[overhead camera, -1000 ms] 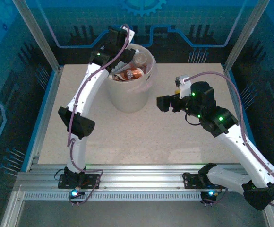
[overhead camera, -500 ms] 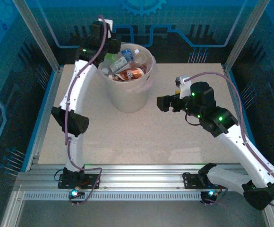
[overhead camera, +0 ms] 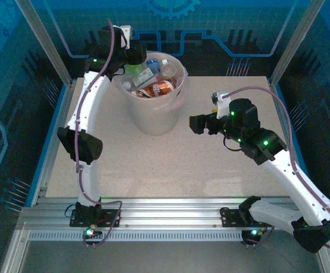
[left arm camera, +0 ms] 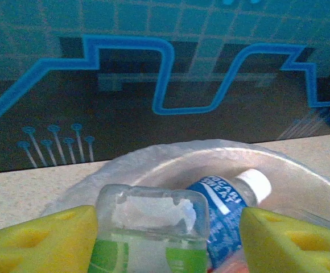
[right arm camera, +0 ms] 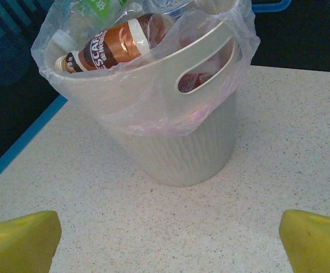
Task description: Put the plastic bottles in the bin
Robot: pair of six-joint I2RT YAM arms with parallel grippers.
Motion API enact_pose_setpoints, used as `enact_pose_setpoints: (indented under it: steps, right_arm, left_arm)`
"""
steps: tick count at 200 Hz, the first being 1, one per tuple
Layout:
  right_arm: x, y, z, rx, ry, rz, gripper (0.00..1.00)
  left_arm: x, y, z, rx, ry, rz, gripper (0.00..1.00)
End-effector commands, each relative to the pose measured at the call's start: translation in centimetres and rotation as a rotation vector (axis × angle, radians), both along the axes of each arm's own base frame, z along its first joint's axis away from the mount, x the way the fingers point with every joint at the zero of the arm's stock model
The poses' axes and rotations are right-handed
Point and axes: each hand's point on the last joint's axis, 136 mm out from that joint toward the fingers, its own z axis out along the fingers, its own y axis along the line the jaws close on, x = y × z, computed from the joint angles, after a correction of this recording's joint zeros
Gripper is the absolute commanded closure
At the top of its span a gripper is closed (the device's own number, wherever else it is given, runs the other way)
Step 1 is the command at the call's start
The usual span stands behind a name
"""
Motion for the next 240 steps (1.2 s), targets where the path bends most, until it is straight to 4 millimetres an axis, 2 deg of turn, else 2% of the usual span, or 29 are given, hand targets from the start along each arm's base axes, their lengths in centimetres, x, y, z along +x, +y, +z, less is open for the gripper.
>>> enact_pose_setpoints:
  steps: [1,32,65,97,113,128,180,240]
  right_arm:
    - [-0.4,-0.1,0.0,0.008,0.003,-0.005,0.0]
    - [-0.5,-0.1,-0.1,0.01,0.004,-0.005,0.0]
    - [-0.6,-0.2,0.0,0.014,0.002,-0.006,0.0]
    - [-0.7,-0.1,0.1,0.021,0.005,-0.005,0.0]
    - [-0.7,0.0,0.1,0.024,0.007,-0.001,0.0]
    - [-0.7,0.0,0.1,0.022,0.006,0.0,0.0]
    - [-0.8,-0.2,0.6,0.021,-0.005,-0.001,0.0]
    - [-0.9,-0.8,1.1,0.004,-0.025,-0.02,0.0]
  left_arm:
    - [-1.5,-2.2,2.0,-0.073,-0.027,-0.111,0.36]
    - [-2.5,-3.7,1.4,-0.099,0.0,-0.19,0.39]
    - [-4.0,-5.4,2.1,-0.067,-0.035,-0.289,0.39]
    - [-3.6,-4.9,1.8,-0.007,-0.054,-0.274,0.31]
    - [-3.4,-4.7,1.9,0.007,-0.066,-0.267,0.22]
    - [-3.2,-4.6,2.6,0.014,-0.087,-0.259,0.15]
    - [-2.9,-3.9,5.3,0.022,-0.163,-0.219,0.03]
    - [-3.5,-3.4,7.8,0.02,-0.218,-0.197,0.01]
